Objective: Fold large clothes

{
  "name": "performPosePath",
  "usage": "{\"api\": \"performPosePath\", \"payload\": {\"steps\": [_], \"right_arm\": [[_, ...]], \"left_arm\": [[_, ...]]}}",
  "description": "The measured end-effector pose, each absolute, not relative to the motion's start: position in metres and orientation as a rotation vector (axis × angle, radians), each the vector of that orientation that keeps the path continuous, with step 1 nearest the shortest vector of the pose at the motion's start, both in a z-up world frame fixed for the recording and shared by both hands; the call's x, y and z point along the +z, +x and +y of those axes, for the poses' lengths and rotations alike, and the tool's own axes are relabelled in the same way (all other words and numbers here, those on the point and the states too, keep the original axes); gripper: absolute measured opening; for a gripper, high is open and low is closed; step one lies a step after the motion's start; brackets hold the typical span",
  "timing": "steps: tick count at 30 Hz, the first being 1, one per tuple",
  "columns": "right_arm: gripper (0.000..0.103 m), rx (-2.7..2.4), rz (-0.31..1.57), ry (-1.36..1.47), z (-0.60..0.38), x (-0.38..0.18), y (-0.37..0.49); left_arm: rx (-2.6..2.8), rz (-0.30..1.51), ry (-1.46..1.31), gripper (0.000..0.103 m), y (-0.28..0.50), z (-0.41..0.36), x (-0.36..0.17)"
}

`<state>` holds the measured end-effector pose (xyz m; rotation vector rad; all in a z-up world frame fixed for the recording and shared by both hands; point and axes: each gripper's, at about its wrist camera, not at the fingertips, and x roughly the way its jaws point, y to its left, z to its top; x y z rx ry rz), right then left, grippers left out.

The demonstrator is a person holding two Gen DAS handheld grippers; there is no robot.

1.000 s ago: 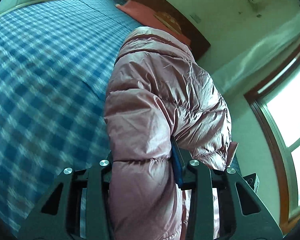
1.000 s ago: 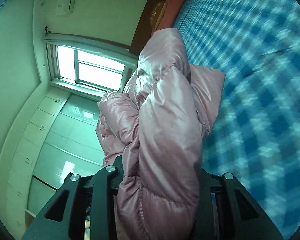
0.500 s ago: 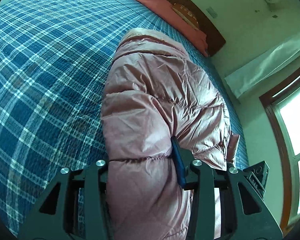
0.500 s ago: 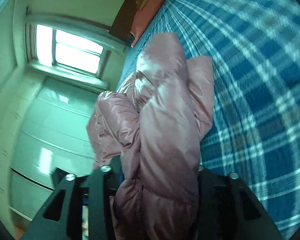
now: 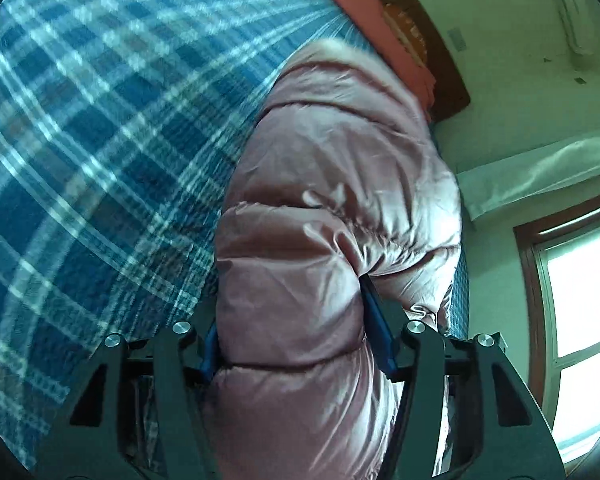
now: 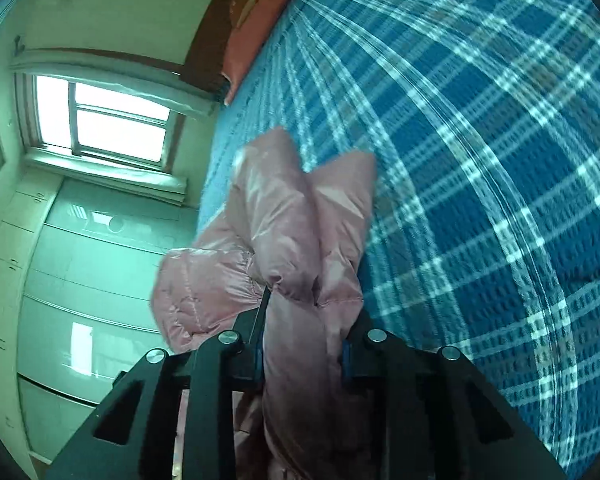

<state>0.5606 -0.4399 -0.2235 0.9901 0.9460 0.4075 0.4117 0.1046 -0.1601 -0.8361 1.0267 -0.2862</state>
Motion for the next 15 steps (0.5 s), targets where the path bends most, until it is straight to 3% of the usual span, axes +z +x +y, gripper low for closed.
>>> {"api": "performPosePath", "payload": {"steps": [4, 8, 11, 15], "right_arm": [[0.028, 0.419, 0.95, 1.012, -0.444, -0.222, 0.551], [0.065, 0.413, 0.941, 0.953, -0.452, -0.207, 0.516], [0.074, 0.431, 0.938, 0.924, -0.451, -0.203, 0.48], [0.074, 0.487, 0.934, 0.941, -0.447, -0.208, 0.436]], "left_arm": [[-0.311, 1.043, -0.831, 0.062, 0.407, 0.109, -0.156], [-0.297, 1.002, -0.816, 0.073, 0.372, 0.119, -0.141], [-0.313, 0.982, -0.819, 0.078, 0.335, 0.119, -0.135], [-0.327, 0.982, -0.825, 0.082, 0.29, 0.11, -0.138]]}}
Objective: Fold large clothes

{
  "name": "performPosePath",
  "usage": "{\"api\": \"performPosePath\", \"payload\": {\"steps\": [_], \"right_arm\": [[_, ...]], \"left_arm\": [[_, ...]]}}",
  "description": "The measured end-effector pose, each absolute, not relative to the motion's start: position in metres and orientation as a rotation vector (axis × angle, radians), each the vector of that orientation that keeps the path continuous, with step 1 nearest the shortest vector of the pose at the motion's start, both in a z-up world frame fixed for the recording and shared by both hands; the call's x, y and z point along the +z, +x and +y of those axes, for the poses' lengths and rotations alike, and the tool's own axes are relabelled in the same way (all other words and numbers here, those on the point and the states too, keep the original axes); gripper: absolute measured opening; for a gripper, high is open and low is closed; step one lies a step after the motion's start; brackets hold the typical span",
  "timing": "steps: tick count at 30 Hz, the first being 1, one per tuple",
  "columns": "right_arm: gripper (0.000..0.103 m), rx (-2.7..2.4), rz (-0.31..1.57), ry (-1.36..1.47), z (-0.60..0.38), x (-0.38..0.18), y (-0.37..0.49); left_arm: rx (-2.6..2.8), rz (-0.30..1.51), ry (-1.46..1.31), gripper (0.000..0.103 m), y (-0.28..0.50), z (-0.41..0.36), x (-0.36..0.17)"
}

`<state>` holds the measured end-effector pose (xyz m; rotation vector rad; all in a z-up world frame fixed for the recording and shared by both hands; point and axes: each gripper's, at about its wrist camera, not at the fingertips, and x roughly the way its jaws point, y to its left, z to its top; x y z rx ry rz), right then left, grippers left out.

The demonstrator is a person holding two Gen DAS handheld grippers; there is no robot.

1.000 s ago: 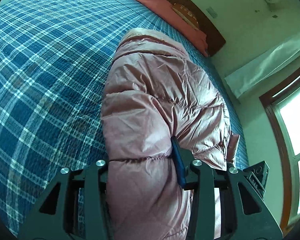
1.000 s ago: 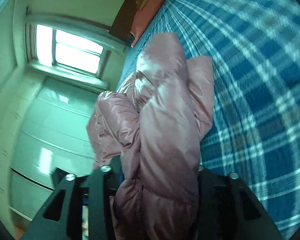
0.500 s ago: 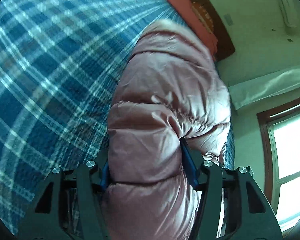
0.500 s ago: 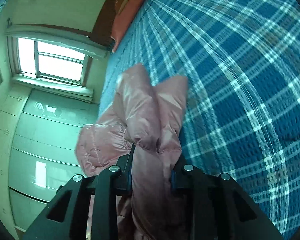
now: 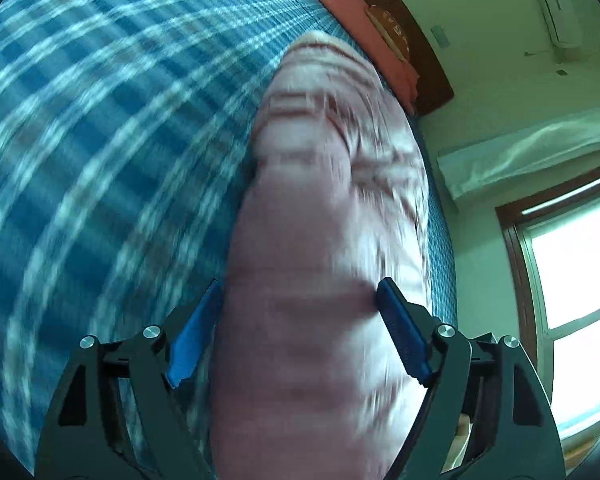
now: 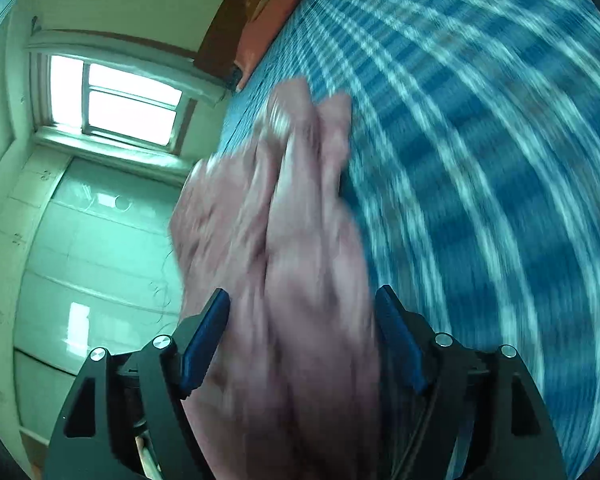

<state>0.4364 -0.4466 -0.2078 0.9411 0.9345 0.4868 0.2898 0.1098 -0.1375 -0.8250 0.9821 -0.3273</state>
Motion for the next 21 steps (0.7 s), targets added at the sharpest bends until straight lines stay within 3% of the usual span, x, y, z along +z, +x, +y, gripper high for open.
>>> {"api": "performPosePath", "payload": {"steps": [4, 5, 8, 12, 19, 21], "right_arm": [[0.075, 0.487, 0.926, 0.918, -0.431, -0.213, 0.407], [0.075, 0.479, 0.919, 0.902, -0.427, -0.213, 0.403], [0.046, 0.489, 0.924, 0.953, -0.414, -0.217, 0.399], [0.034, 0.445, 0.895, 0.928, -0.409, -0.215, 0.412], [0.033, 0.459, 0.897, 0.941, -0.418, -0.224, 0.396], [0.041, 0.46, 0.894, 0.97, -0.432, -0.233, 0.389]], "left_arm": [[-0.335, 0.984, -0.829, 0.083, 0.263, 0.099, -0.146], [-0.333, 0.984, -0.834, 0.079, 0.26, 0.096, -0.148], [-0.311, 0.963, -0.827, 0.06, 0.256, 0.092, -0.149], [-0.295, 0.941, -0.795, 0.052, 0.267, 0.089, -0.147], [-0.299, 0.94, -0.726, 0.054, 0.265, 0.084, -0.142], [-0.288, 0.941, -0.715, 0.058, 0.266, 0.083, -0.143]]}}
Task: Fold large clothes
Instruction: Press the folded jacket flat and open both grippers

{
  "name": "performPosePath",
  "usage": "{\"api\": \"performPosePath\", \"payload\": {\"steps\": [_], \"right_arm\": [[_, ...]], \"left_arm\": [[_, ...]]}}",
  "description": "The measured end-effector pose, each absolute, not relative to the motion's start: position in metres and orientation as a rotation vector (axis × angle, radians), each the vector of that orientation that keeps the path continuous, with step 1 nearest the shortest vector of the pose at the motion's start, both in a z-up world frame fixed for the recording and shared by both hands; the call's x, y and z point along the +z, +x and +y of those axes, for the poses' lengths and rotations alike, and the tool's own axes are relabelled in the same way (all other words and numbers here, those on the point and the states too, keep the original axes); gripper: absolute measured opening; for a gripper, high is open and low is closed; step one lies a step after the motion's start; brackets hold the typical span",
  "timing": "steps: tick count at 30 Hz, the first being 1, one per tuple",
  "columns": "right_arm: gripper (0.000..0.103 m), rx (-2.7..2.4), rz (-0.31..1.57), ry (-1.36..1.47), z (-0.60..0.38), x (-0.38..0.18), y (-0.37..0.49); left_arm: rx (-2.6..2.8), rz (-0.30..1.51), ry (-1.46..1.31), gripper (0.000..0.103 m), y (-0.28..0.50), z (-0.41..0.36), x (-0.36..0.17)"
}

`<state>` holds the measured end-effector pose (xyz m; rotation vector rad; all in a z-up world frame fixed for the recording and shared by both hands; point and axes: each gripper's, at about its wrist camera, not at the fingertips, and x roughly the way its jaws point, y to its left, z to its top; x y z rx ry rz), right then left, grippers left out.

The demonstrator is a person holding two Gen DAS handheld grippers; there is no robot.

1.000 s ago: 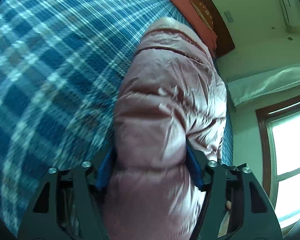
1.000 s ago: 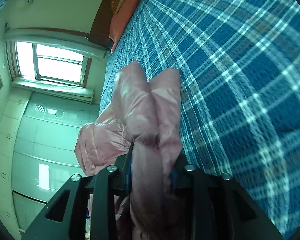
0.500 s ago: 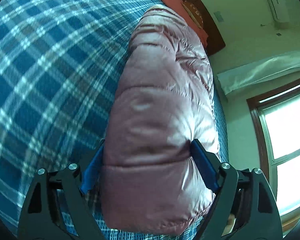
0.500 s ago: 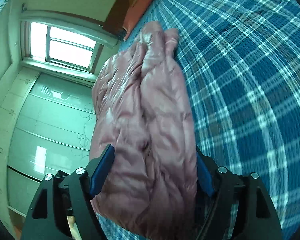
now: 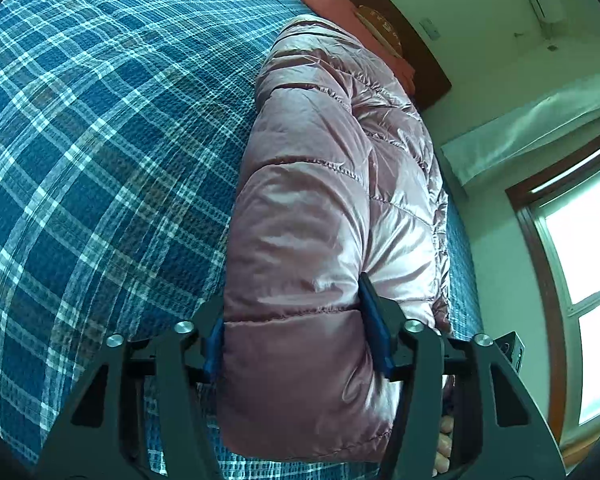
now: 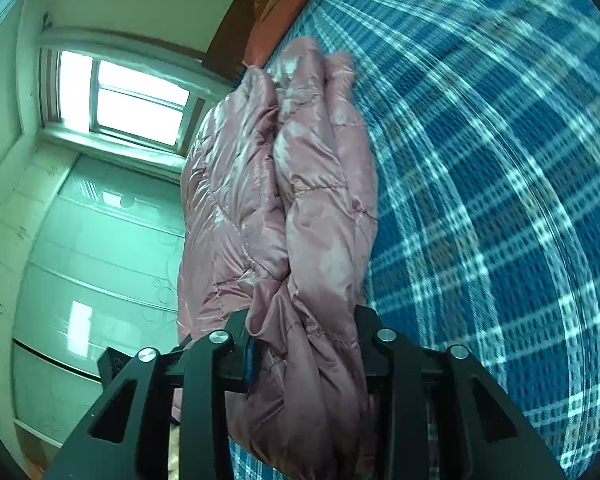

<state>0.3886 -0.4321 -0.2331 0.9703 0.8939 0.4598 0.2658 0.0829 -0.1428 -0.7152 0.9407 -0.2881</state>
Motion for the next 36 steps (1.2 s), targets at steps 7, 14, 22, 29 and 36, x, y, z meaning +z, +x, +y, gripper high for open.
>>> {"api": "performPosePath", "payload": {"steps": [7, 14, 22, 29, 36], "right_arm": [[0.052, 0.449, 0.876, 0.948, -0.442, -0.231, 0.371], [0.029, 0.458, 0.878, 0.974, -0.446, -0.235, 0.352], [0.029, 0.462, 0.883, 0.995, -0.453, -0.239, 0.34], [0.042, 0.422, 0.879, 1.005, -0.466, -0.242, 0.321], [0.054, 0.346, 0.883, 0.955, -0.482, -0.236, 0.298]], "left_arm": [[-0.28, 0.935, -0.673, 0.062, 0.256, 0.084, -0.131], [-0.302, 0.911, -0.618, 0.048, 0.245, 0.078, -0.125], [-0.287, 0.923, -0.61, 0.055, 0.241, 0.078, -0.128], [-0.223, 0.89, -0.522, 0.066, 0.231, 0.079, -0.116], [-0.165, 0.898, -0.482, 0.076, 0.226, 0.081, -0.115]]}}
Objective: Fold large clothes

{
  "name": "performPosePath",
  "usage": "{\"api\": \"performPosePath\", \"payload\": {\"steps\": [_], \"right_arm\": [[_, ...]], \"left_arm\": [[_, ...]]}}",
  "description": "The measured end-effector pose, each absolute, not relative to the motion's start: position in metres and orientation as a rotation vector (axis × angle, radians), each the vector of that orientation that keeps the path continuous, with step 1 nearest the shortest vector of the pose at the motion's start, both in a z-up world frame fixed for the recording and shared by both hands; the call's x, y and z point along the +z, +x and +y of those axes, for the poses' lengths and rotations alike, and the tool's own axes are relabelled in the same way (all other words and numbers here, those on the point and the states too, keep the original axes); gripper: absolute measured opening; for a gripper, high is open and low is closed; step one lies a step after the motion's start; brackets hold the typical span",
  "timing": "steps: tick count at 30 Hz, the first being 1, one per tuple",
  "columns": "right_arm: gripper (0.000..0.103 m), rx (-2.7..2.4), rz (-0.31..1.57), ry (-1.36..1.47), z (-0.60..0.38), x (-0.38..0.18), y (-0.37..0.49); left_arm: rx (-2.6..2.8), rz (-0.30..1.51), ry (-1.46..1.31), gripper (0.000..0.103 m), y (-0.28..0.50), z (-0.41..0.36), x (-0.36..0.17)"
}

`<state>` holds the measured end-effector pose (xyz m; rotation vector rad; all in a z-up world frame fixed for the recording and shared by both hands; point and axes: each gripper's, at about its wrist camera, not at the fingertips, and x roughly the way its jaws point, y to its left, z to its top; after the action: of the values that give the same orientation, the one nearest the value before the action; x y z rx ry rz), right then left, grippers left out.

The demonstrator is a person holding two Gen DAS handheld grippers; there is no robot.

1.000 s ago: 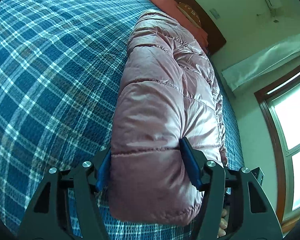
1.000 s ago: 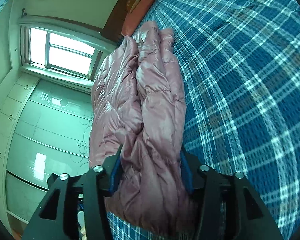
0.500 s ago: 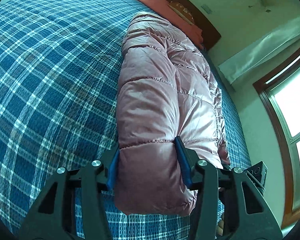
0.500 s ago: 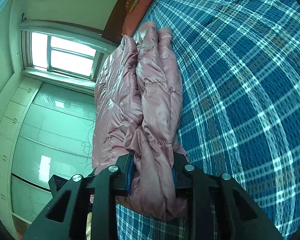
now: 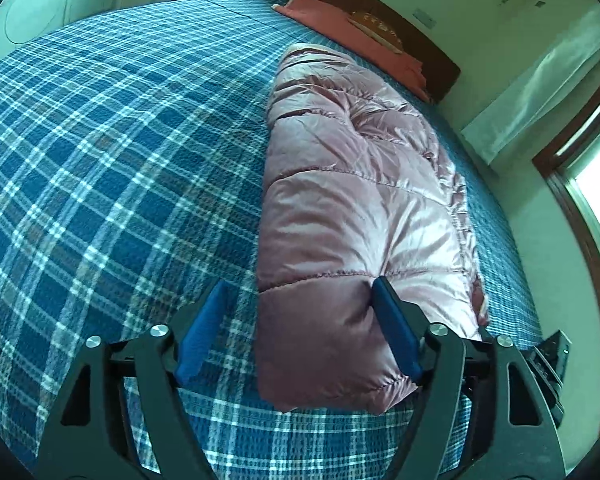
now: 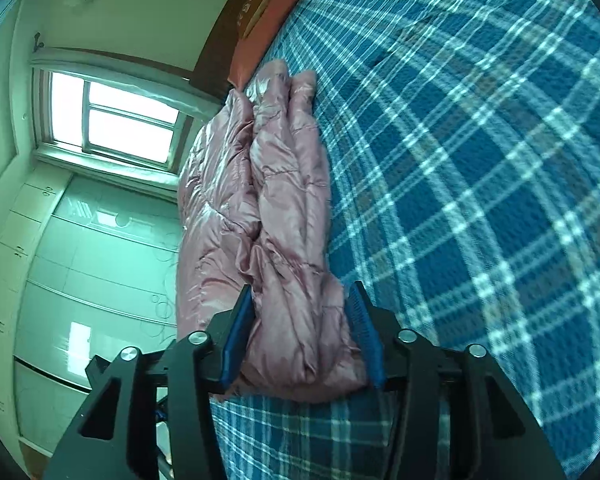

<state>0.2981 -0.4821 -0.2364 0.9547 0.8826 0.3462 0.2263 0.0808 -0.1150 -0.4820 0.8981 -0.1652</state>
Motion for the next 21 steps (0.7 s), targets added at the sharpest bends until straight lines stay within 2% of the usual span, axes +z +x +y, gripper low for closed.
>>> {"api": "performPosePath", "payload": {"steps": [7, 13, 18, 21], "right_arm": [[0.061, 0.223, 0.883, 0.799, -0.489, -0.218, 0.271], [0.066, 0.122, 0.872, 0.639, -0.48, -0.196, 0.247], [0.068, 0.051, 0.851, 0.468, -0.462, -0.174, 0.224], [0.073, 0.026, 0.827, 0.393, -0.45, -0.162, 0.212]], "left_arm": [[-0.098, 0.89, -0.387, 0.083, 0.213, 0.08, -0.109], [-0.003, 0.845, -0.24, 0.083, 0.194, 0.075, -0.093], [0.043, 0.805, -0.224, 0.083, 0.173, 0.078, -0.079], [0.074, 0.754, -0.19, 0.091, 0.158, 0.075, -0.068]]}}
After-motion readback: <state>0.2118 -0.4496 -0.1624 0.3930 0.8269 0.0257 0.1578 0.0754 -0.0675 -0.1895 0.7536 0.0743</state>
